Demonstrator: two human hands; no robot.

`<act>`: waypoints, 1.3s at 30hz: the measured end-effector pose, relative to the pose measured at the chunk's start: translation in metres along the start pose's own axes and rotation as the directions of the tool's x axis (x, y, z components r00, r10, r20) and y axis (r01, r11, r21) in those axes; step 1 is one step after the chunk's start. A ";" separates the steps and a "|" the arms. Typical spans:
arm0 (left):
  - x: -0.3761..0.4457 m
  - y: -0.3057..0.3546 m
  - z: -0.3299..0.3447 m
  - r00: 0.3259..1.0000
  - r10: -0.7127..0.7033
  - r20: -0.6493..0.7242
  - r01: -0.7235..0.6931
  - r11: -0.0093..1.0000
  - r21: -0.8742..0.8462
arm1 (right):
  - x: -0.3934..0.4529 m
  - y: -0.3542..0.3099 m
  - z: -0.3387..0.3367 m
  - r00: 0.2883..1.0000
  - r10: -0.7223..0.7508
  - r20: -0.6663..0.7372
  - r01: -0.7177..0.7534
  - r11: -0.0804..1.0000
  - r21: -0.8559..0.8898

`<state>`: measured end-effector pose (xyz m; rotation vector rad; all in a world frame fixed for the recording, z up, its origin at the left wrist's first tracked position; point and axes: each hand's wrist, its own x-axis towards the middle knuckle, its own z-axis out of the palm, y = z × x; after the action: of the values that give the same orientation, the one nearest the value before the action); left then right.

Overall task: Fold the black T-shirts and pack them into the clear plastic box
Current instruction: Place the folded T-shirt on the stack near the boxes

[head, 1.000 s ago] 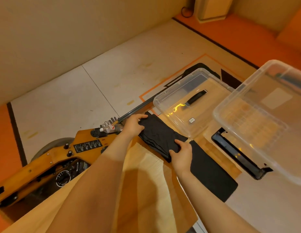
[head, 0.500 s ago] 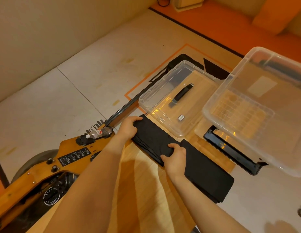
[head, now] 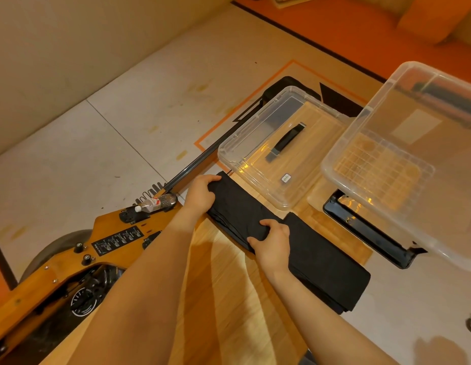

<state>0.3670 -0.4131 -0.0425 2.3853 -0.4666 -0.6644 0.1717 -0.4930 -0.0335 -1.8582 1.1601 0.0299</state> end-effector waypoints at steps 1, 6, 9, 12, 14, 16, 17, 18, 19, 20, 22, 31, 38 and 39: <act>0.001 -0.002 0.000 1.000 0.002 0.019 -0.002 1.000 0.014 | 0.001 0.001 0.000 1.000 0.002 0.005 -0.002 1.000 -0.004; 0.000 -0.006 0.005 0.998 0.047 -0.047 -0.033 0.962 0.269 | 0.001 0.003 -0.003 0.997 -0.033 -0.070 0.023 0.990 -0.141; -0.009 0.001 0.011 0.946 0.276 -0.167 -0.177 0.877 0.447 | 0.003 0.003 -0.003 0.972 -0.134 -0.192 0.091 0.972 -0.216; -0.015 0.004 0.019 0.859 0.504 -0.092 -0.368 0.731 0.575 | 0.010 0.001 0.003 0.920 -0.294 -0.258 0.214 0.931 -0.295; -0.016 0.004 0.023 0.843 0.538 -0.001 -0.432 0.678 0.594 | 0.019 -0.003 0.012 0.889 -0.378 -0.258 0.279 0.895 -0.347; -0.016 -0.001 0.029 0.868 0.487 0.099 -0.440 0.659 0.611 | 0.028 -0.008 0.022 0.885 -0.430 -0.179 0.330 0.850 -0.411; -0.015 -0.005 0.031 0.883 0.446 0.144 -0.432 0.653 0.622 | 0.033 -0.009 0.027 0.884 -0.451 -0.125 0.357 0.823 -0.441; -0.014 -0.011 0.033 0.897 0.405 0.179 -0.420 0.648 0.635 | 0.037 -0.009 0.032 0.880 -0.469 -0.069 0.386 0.793 -0.472; -0.013 -0.016 0.034 0.907 0.368 0.204 -0.407 0.645 0.646 | 0.041 -0.007 0.037 0.876 -0.481 -0.010 0.410 0.758 -0.508; -0.013 -0.021 0.035 0.914 0.338 0.222 -0.397 0.644 0.653 | 0.043 -0.004 0.040 0.874 -0.484 0.048 0.429 0.721 -0.544; -0.013 -0.029 0.036 0.925 0.289 0.246 -0.378 0.650 0.659 | 0.044 0.007 0.046 0.876 -0.460 0.141 0.449 0.675 -0.585; -0.009 -0.045 0.037 0.932 0.270 0.240 -0.362 0.678 0.640 | 0.047 0.023 0.055 0.888 -0.419 0.190 0.436 0.632 -0.641; -0.011 -0.040 0.034 0.937 0.253 0.241 -0.349 0.712 0.610 | 0.045 0.022 0.053 0.892 -0.412 0.184 0.430 0.652 -0.625; -0.013 -0.038 0.033 0.943 0.245 0.226 -0.333 0.728 0.600 | 0.045 0.019 0.051 0.896 -0.406 0.181 0.426 0.669 -0.609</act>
<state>0.3440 -0.3940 -0.0851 2.7912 -1.2740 -0.5782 0.2038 -0.4910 -0.0967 -2.6939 0.7016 0.2175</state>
